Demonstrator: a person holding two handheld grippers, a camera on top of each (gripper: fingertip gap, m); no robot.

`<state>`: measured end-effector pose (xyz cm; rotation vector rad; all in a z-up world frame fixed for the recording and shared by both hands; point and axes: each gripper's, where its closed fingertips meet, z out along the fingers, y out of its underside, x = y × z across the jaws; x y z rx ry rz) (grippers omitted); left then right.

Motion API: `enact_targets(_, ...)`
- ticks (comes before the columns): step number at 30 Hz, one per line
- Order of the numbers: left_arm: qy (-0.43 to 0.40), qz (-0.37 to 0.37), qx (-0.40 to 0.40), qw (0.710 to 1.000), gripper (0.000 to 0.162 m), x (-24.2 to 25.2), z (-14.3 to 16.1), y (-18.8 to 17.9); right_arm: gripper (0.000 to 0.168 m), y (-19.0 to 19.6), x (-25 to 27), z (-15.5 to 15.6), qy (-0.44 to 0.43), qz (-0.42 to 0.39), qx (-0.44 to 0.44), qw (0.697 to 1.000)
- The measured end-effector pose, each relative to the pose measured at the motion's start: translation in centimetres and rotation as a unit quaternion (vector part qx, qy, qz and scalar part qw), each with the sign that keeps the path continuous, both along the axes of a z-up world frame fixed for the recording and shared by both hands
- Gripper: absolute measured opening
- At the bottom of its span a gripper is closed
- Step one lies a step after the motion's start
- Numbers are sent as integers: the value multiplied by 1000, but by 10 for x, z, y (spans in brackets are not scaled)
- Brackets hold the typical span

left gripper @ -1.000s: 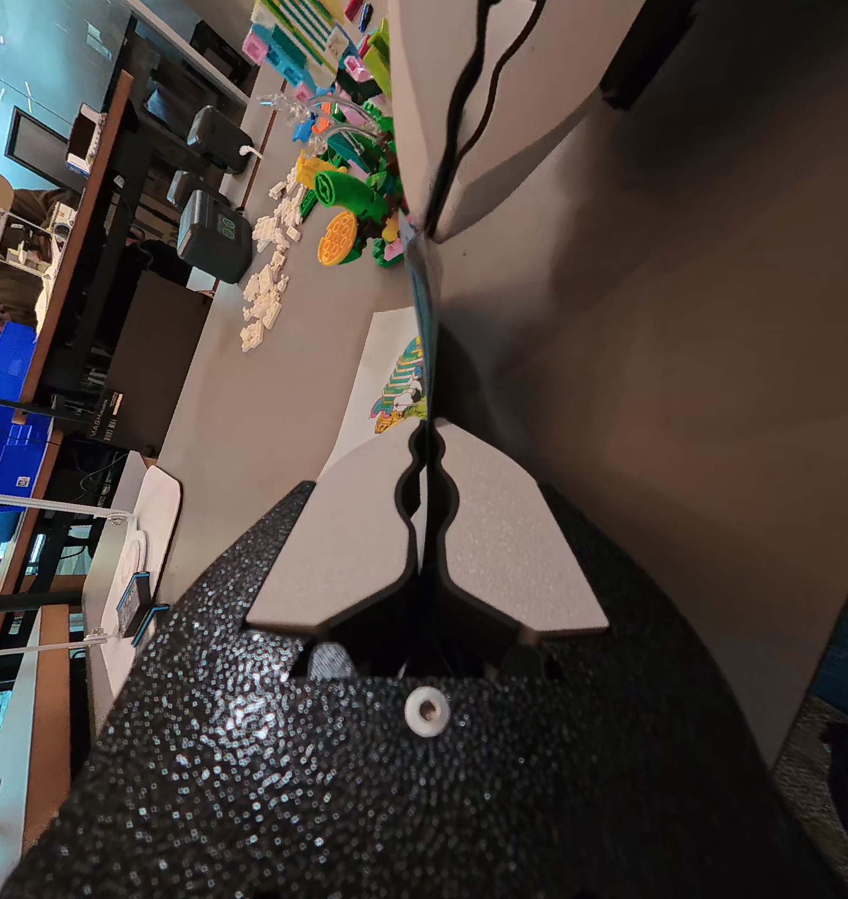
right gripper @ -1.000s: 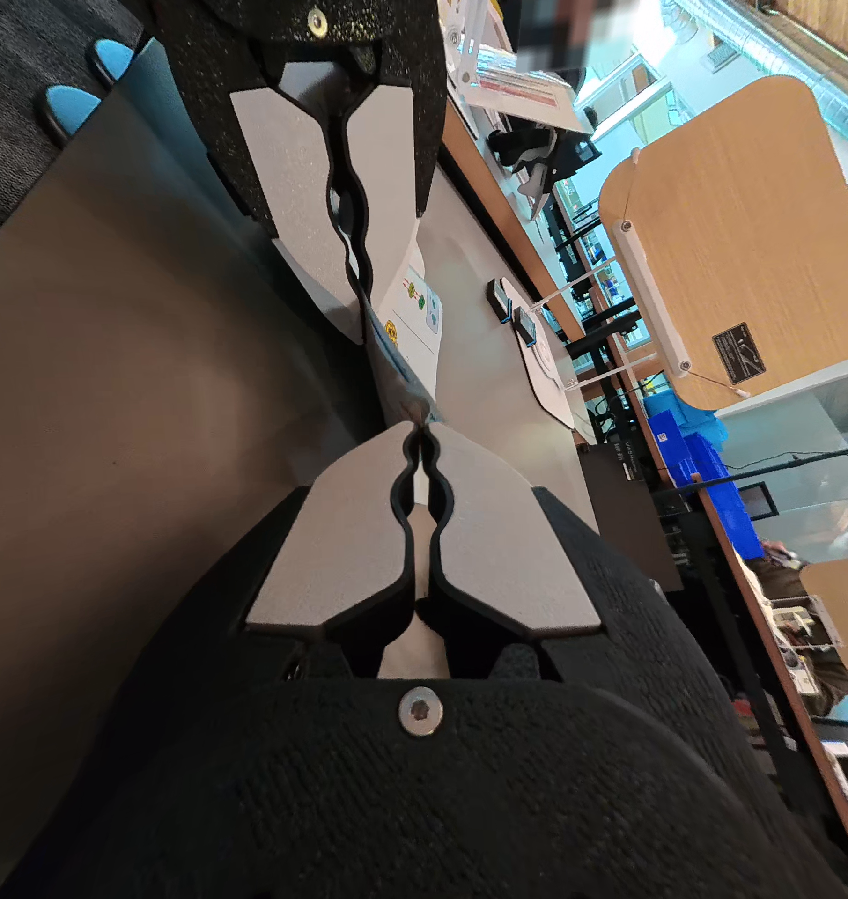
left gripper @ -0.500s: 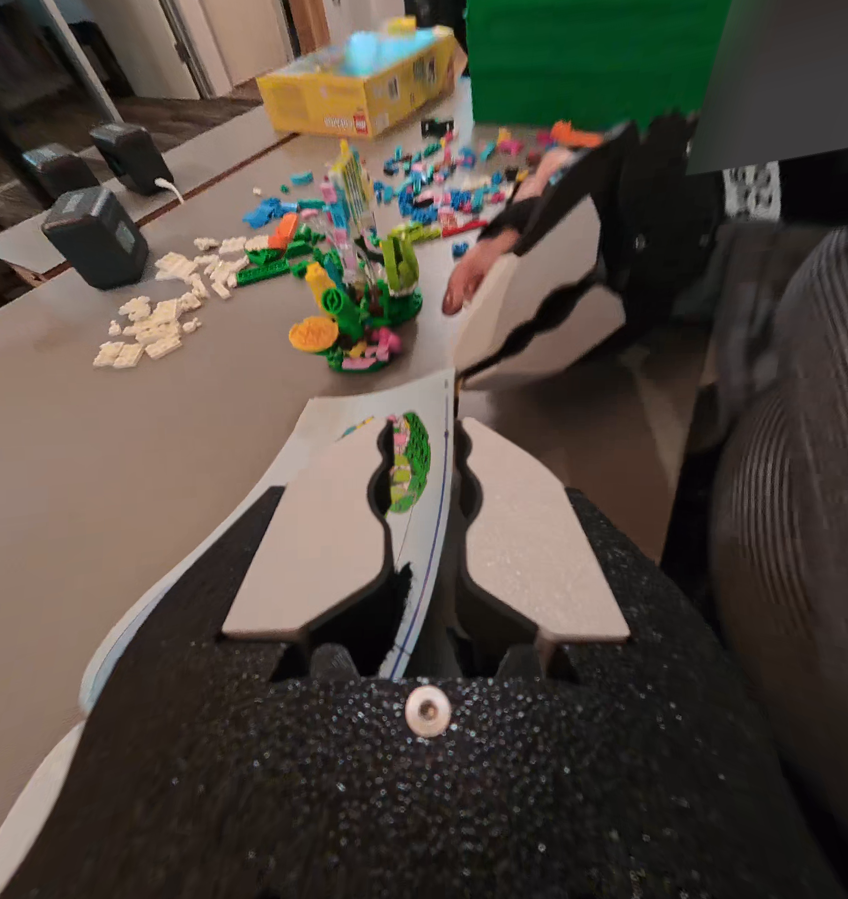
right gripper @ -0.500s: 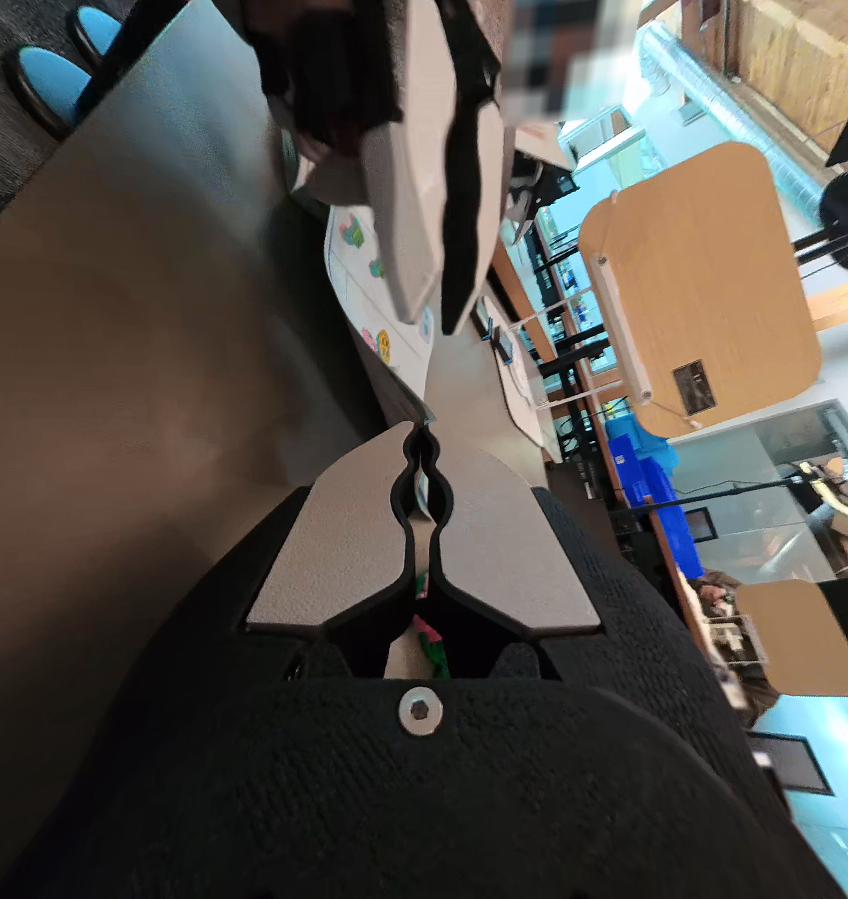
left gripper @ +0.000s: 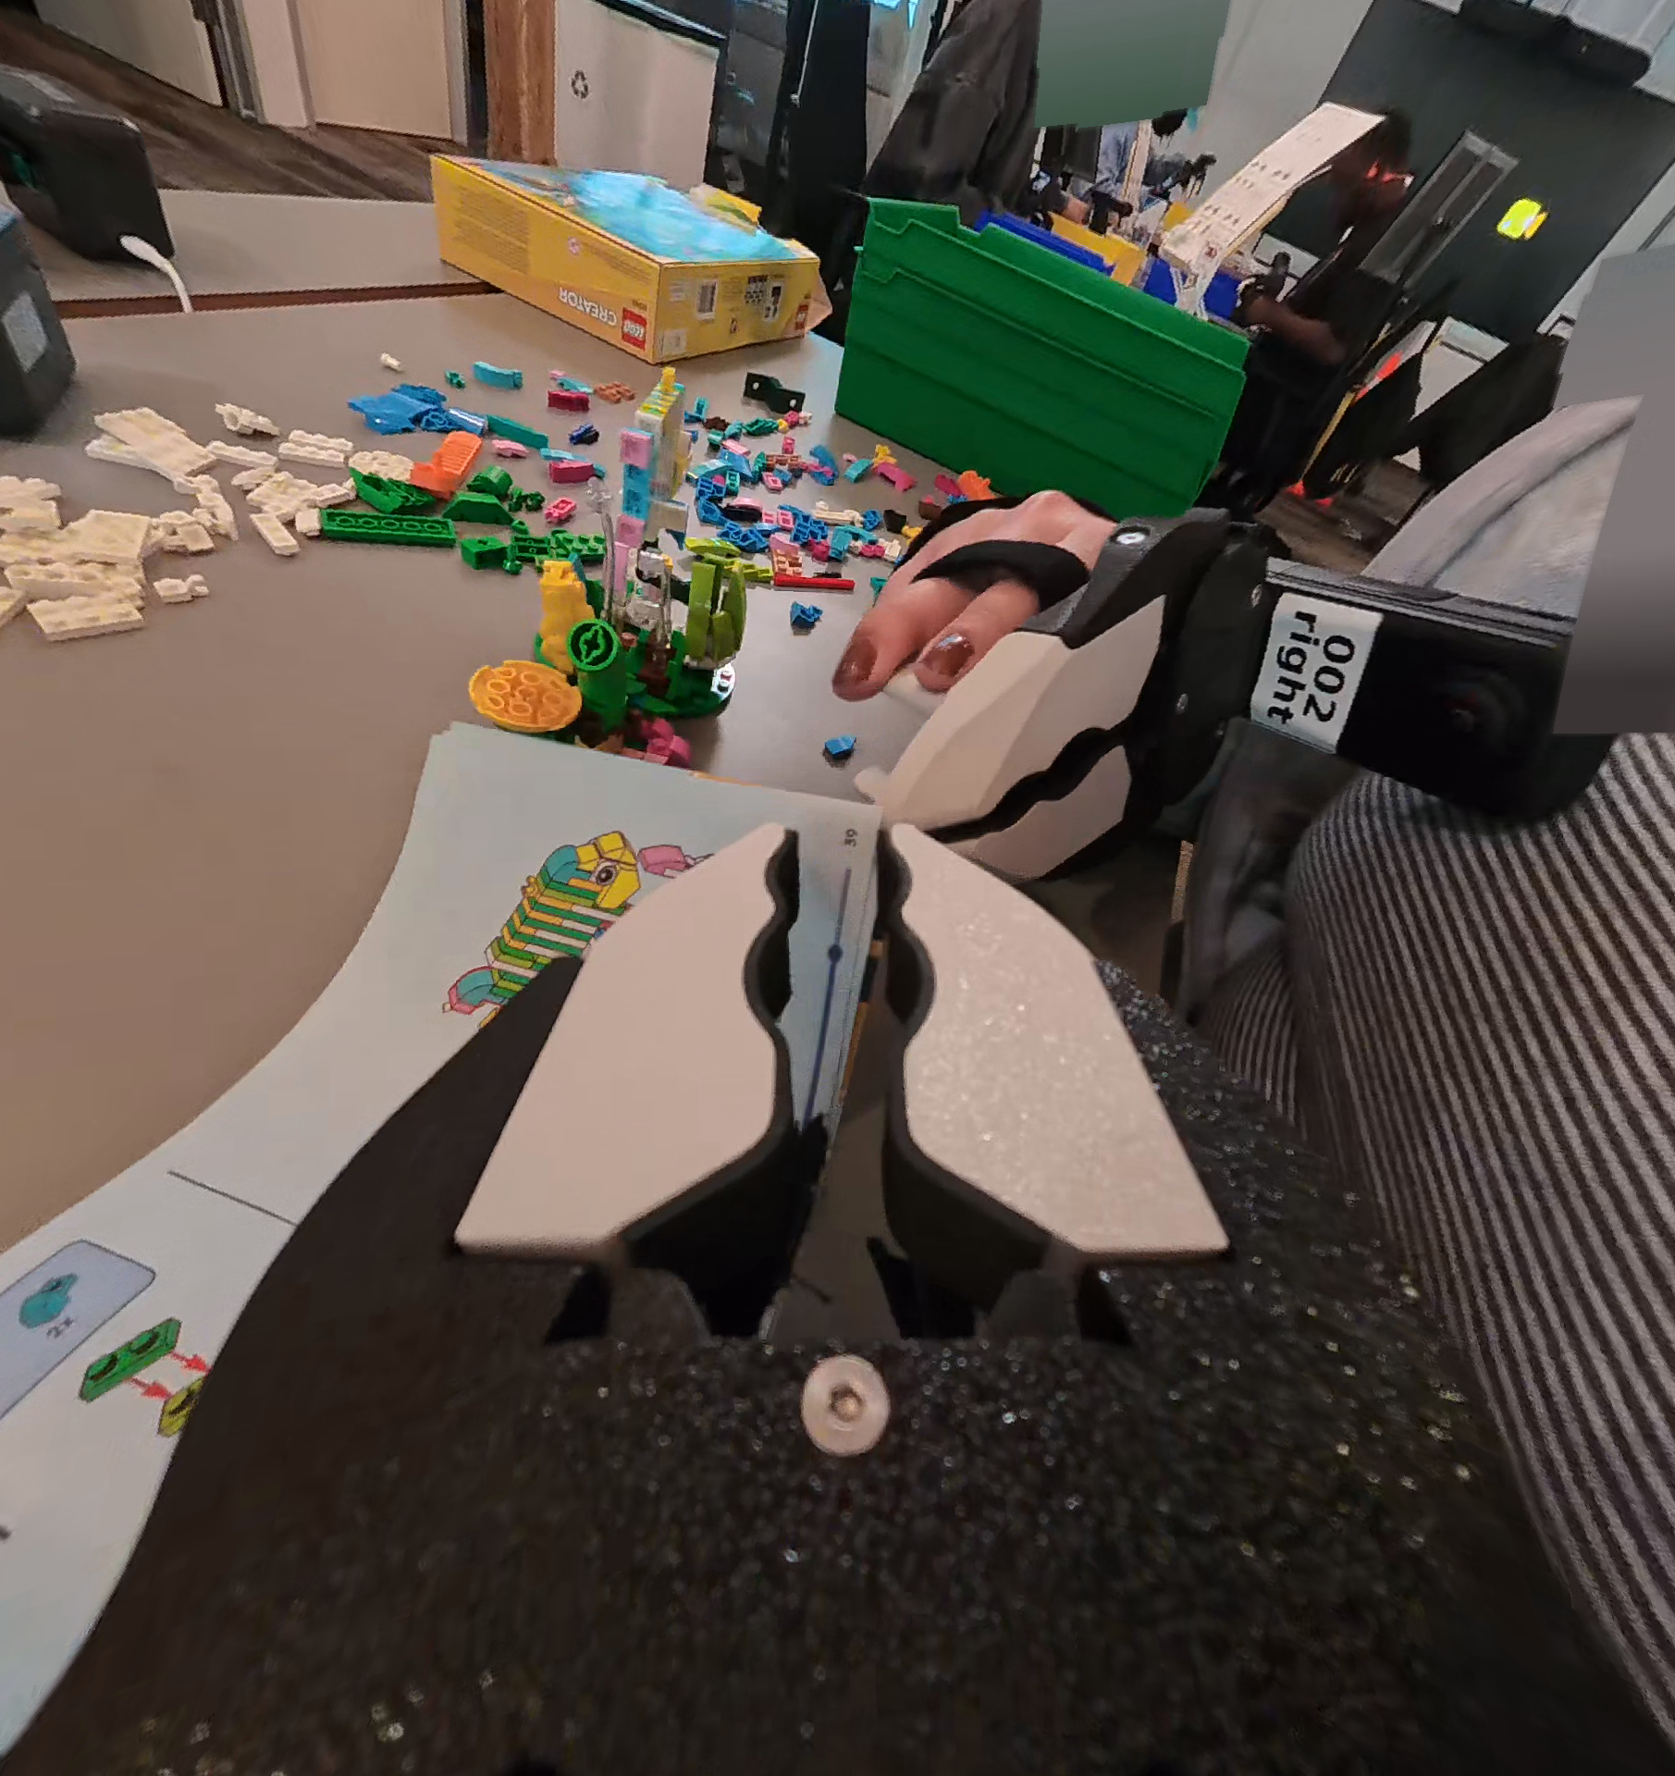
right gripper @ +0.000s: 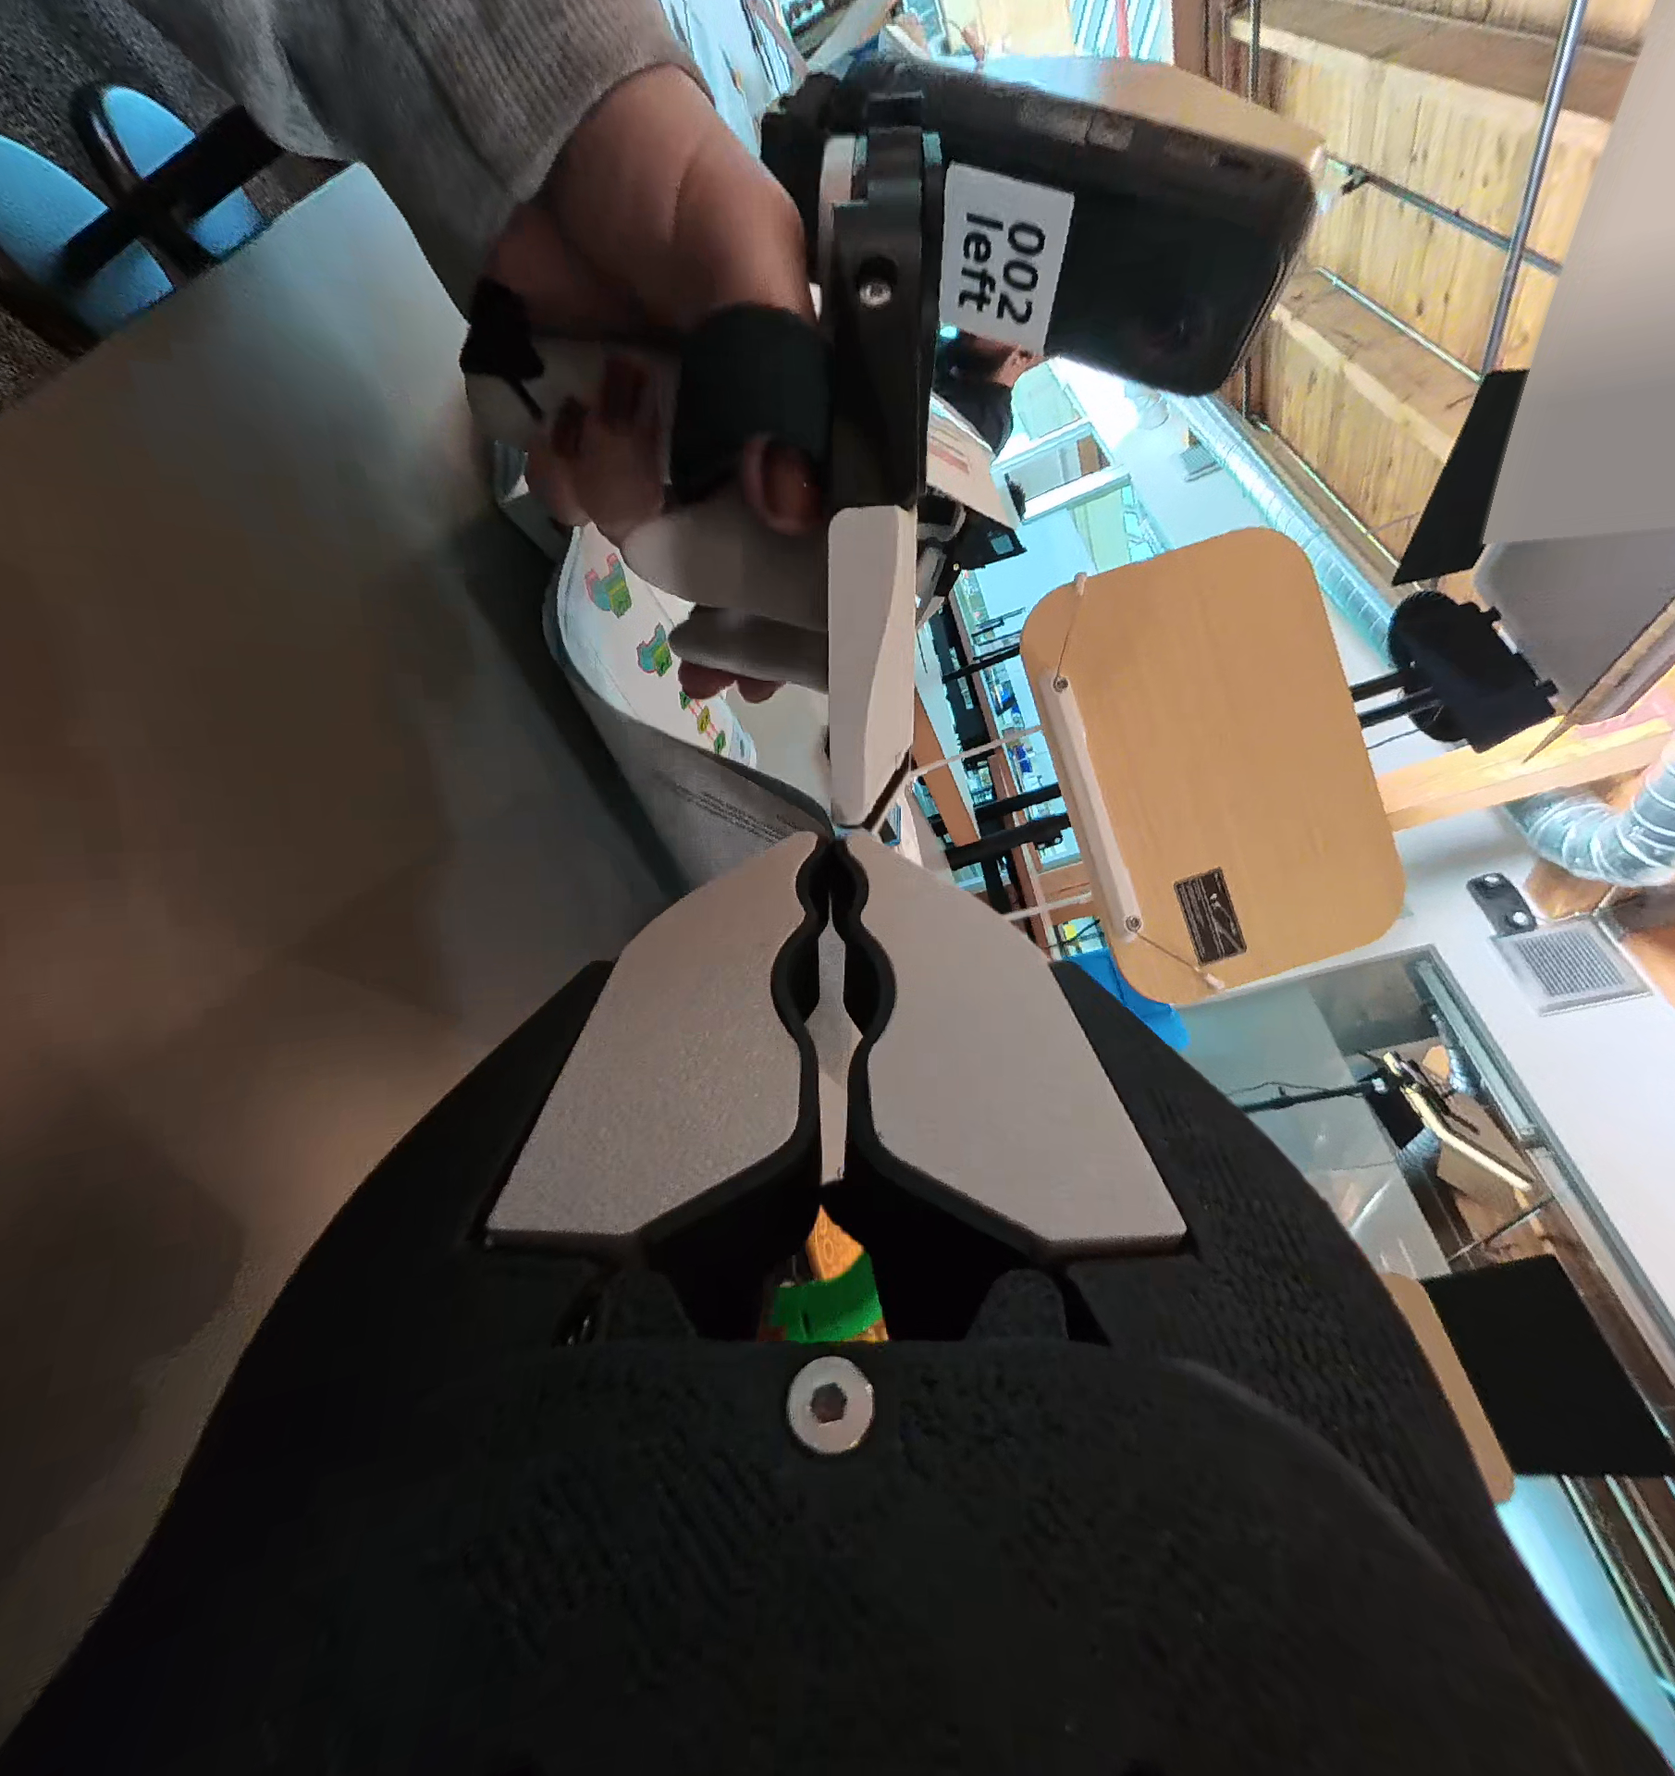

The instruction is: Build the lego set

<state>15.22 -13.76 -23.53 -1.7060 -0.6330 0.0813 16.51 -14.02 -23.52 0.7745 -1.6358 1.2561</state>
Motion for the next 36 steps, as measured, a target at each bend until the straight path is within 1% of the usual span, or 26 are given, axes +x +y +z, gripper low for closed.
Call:
enact_targets(1, -3, 0, 3, 1000, 14, 0, 0, 0, 0, -1, 1, 0, 1, 3, 1, 1000)
enact_targets(3, 0, 2, 11, 1000, 0, 0, 2, -2, 0, -3, 2, 0, 2, 6, 1, 1000)
enact_targets(7, 2, 30, 32, 999, 0, -4, 9, -12, 0, -1, 0, -1, -1, 2, 6, 1000)
enact_targets(9, 7, 66, 46, 997, 0, -8, 15, -23, 0, 1, -1, -5, -6, -3, 16, 1000)
enact_targets(11, 18, 130, 57, 990, 0, -12, 23, -46, 0, 4, -4, -11, -16, -11, 35, 999)
enact_targets(13, 30, 214, 58, 975, 0, -15, 29, -80, 0, 9, -7, -22, -39, -20, 67, 997)
enact_targets(16, 45, 341, 39, 938, 0, -6, 31, -143, 0, 15, -10, -35, -86, -30, 110, 990)
enact_targets(19, 24, 421, 6, 907, 0, 15, 19, -195, 0, 19, -13, -43, -124, -38, 140, 982)
enact_targets(21, 1, 459, -20, 888, 0, 29, 6, -221, 0, 21, -15, -48, -143, -43, 157, 976)
enact_targets(23, -19, 485, -36, 874, 0, 44, -6, -240, 0, 23, -16, -51, -154, -46, 166, 973)
enact_targets(29, -68, 523, -80, 846, 0, 76, -35, -269, 0, 26, -18, -59, -171, -54, 187, 966)
enact_targets(31, -70, 550, -86, 828, 0, 83, -38, -280, 0, 26, -18, -61, -172, -56, 192, 965)
enact_targets(35, -59, 581, -107, 804, 34, 91, -37, -293, 0, 27, -19, -64, -178, -60, 198, 962)
enact_targets(36, -46, 584, -115, 802, 39, 90, -33, -292, 0, 27, -20, -64, -180, -62, 197, 962)
